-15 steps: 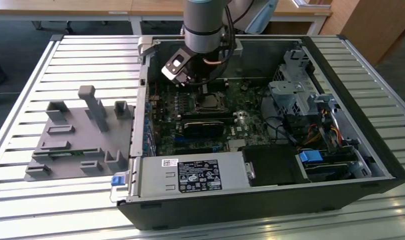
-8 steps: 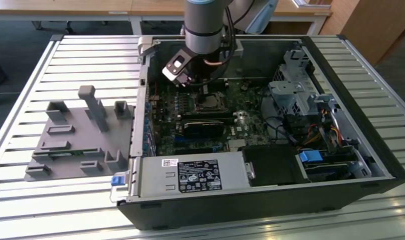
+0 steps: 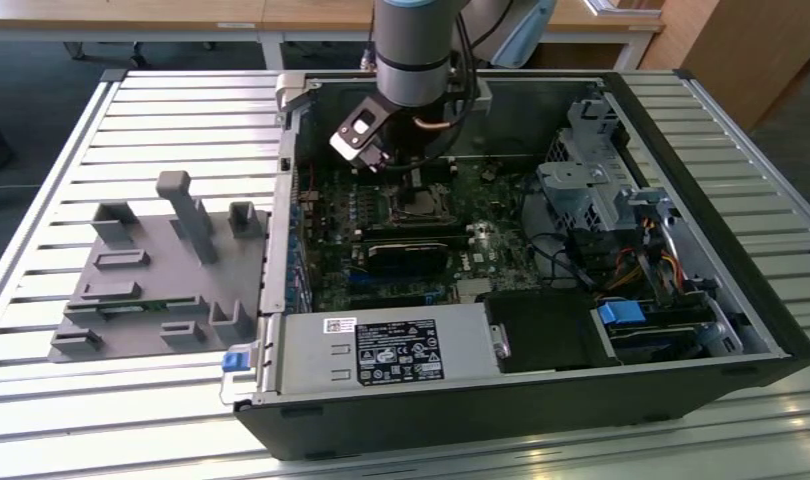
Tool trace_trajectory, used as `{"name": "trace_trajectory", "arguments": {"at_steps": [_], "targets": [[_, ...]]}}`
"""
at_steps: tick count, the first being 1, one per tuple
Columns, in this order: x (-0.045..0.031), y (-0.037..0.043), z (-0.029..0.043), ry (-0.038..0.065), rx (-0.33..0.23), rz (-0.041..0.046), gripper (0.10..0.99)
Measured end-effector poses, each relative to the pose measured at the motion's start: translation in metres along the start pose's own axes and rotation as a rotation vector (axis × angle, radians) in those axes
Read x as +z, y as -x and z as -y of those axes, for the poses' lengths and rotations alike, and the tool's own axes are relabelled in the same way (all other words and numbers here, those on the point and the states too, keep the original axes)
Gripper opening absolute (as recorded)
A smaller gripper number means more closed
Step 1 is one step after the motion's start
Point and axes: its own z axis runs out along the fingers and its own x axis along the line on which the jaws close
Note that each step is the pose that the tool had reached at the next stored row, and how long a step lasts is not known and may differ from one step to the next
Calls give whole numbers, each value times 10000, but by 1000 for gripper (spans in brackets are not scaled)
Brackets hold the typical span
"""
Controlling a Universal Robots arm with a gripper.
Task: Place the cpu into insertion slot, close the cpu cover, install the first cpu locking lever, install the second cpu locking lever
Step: 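Close the cpu cover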
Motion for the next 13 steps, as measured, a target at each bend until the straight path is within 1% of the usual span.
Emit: {"name": "trace_trajectory", "arguments": {"at_steps": [3,5,9,13], "targets": [[-45,-1,-2,-1,-2,0,106],[-47,-1,-11,2,-4,-3,106],[-46,2,-74,-3,-1,-1,106],[-45,4,-114,-4,-1,-1,106]]}}
